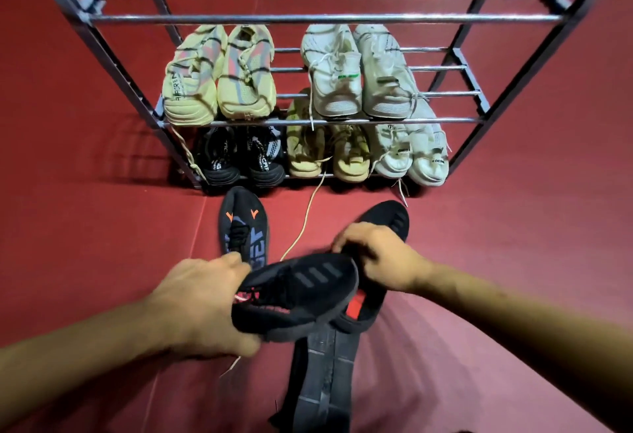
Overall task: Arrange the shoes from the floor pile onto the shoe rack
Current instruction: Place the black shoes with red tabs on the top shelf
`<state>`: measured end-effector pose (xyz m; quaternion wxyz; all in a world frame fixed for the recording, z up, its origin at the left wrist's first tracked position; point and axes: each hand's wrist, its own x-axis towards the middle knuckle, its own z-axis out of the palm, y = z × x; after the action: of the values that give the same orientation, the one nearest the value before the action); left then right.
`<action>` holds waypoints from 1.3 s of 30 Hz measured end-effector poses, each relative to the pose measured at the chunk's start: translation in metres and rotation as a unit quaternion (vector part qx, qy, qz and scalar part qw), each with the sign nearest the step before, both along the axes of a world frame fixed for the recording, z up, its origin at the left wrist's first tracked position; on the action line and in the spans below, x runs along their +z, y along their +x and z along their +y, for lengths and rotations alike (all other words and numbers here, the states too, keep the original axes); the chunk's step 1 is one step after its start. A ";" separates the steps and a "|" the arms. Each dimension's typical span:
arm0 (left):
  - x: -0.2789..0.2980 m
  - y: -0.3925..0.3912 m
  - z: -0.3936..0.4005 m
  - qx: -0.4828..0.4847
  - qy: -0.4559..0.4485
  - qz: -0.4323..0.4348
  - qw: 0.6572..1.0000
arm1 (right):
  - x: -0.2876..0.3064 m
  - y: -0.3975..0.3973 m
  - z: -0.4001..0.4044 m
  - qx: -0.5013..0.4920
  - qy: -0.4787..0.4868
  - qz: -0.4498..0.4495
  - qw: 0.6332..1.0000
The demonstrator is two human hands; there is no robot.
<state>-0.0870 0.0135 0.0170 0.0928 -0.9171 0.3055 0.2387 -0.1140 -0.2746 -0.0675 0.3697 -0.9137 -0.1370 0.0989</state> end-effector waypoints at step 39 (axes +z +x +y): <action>-0.058 -0.012 -0.129 0.332 -0.335 0.112 0.875 | 0.011 -0.106 -0.079 -0.375 -0.081 0.155 0.911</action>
<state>-0.0989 -0.1151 -0.0409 -0.3396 -0.9080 0.0533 0.2396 -0.2200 -0.3534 -0.0564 0.3210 -0.8979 0.2826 0.1040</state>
